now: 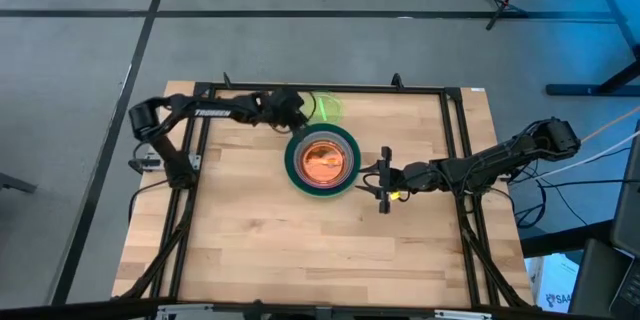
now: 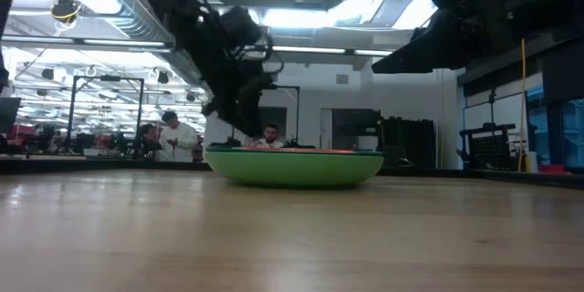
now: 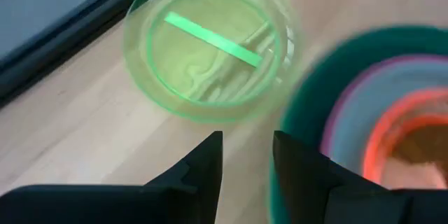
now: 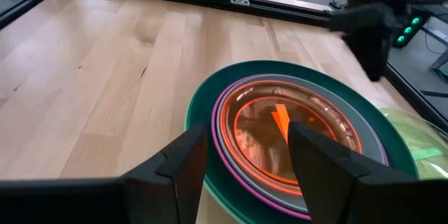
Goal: Stack plastic plates
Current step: Stack the green plate on top of the orange plate
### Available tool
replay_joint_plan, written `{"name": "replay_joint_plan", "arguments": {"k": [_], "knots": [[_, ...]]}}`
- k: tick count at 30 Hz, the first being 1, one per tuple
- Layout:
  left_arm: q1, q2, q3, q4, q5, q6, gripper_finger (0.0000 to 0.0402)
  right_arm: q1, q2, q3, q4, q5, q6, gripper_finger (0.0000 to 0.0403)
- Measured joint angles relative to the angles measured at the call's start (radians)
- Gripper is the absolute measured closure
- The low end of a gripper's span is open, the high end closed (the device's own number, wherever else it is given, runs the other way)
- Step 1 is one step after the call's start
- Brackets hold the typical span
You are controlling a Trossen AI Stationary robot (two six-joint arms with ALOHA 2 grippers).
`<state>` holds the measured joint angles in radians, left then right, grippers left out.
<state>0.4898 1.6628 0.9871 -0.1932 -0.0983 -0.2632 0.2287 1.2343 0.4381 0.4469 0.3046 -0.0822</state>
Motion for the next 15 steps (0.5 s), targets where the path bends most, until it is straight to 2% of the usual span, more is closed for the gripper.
{"name": "replay_joint_plan", "arguments": {"k": [9,15], "knots": [[0.217,0.174,0.1,0.008,0.164,-0.044,0.0282,-0.01,0.0,0.0,0.017,0.01,-0.108,0.021],[0.274,0.305,0.203,0.014,0.308,-0.05,0.0282,-0.065,0.0,0.0,-0.008,-0.002,-0.126,0.021]]}}
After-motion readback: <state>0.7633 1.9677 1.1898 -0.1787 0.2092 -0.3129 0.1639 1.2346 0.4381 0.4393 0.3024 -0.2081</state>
